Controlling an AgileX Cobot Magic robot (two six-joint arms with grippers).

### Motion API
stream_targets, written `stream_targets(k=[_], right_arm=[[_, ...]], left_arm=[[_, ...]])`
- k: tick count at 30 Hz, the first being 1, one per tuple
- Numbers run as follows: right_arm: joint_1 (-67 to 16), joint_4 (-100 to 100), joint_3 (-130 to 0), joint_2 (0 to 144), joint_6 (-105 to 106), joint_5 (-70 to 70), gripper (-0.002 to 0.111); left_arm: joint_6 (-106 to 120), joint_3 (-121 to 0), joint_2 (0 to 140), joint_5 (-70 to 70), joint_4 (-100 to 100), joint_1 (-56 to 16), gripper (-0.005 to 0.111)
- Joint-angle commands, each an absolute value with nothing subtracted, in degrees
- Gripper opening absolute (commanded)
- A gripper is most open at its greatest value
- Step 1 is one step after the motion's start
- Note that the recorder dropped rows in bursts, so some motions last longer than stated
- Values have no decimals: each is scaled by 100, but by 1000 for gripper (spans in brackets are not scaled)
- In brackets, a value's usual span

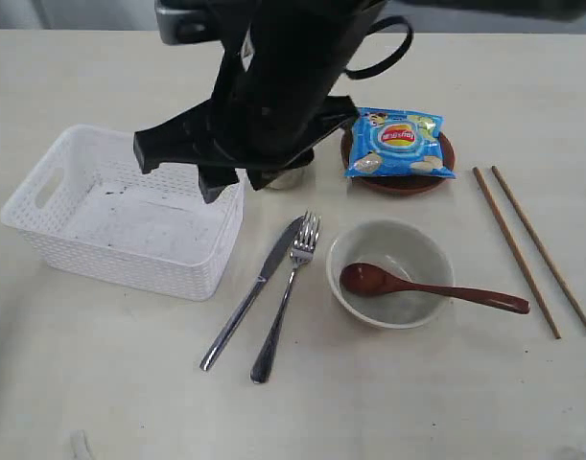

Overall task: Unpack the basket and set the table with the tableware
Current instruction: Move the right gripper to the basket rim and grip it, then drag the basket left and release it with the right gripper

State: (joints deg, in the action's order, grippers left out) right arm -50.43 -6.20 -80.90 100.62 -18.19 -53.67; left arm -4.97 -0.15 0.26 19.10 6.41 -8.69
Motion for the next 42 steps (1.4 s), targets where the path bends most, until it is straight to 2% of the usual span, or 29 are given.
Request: stream_targets(k=[1,6,9,13,17,18,29,42], right_arm=[[-5004,-549,-8400,10742,-2186,-5343,58],[-5004,-586,-8662,11364,-2339,-5430,61],[-5004,-593,-8790,11629,-2373,-5360,56],[-5004,-737,-8939,11888,-2463,-5027,35],[-5014,-926,-9073,12000,-2422,-4507,4],[-5014,-926,-9121,12009,-2422,-4425,0],[-4782,-698,-10383,12325,-3248,-3748,0],[-4682,-605,-11797,13573,-3572,-4324,0]], left_arm=[[-488,0,0,1868,578,-854,0],[-488,0,0,1868,578,-854,0],[-488,0,0,1868,578,-854,0],[-488,0,0,1868,578,-854,0],[-488,0,0,1868,578,-854,0],[-488,0,0,1868,578,-854,0],[-488,0,0,1868,578,-854,0],[-488,0,0,1868,578,-854,0]])
